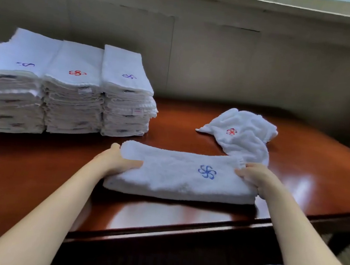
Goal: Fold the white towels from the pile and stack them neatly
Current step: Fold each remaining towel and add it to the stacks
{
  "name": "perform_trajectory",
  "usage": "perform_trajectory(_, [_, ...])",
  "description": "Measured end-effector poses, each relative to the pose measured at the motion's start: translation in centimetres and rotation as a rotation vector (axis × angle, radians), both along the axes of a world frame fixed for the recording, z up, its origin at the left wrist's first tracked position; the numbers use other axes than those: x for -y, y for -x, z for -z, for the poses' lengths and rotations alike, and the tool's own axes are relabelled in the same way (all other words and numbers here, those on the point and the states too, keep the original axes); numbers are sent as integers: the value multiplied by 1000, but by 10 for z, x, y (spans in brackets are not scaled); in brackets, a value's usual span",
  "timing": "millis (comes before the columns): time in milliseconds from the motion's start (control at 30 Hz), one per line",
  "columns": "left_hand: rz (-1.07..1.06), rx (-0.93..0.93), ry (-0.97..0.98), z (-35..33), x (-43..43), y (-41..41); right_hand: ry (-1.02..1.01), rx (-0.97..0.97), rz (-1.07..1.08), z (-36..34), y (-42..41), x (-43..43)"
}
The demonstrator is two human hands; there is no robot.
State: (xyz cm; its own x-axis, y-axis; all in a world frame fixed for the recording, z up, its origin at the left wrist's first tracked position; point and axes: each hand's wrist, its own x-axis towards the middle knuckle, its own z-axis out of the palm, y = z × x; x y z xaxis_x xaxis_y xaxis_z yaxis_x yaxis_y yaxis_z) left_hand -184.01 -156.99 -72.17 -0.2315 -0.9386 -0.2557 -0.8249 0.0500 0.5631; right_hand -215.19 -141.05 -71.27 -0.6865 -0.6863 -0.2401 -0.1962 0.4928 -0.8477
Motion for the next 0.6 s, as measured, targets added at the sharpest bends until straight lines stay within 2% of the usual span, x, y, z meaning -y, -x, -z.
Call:
perform_trajectory(133, [37, -9, -11, 0, -1, 1, -53, 10, -28, -1, 7, 1])
perform_trajectory(200, [56, -27, 12, 1, 0, 0, -83, -49, -44, -1, 4, 3])
perform_trajectory(300, [43, -27, 54, 2, 0, -1, -299, -485, -79, -1, -8, 4])
perform_trajectory(367, [35, -103, -45, -3, -2, -7, -369, -758, -49, -2, -21, 6])
perform_trajectory(400, [60, -182, -156, -7, -4, -11, -331, -906, -64, -3, -28, 10])
perform_trajectory(467, [159, -346, -405, -15, -11, -23, -127, -1154, -214, 0, -42, 22])
perform_trajectory(533, [259, -393, -491, -21, -17, -32, 8, -1120, -446, 5, -58, 34])
perform_trajectory(600, [150, -456, -381, -23, -13, -36, -79, -947, -621, 11, -71, 41])
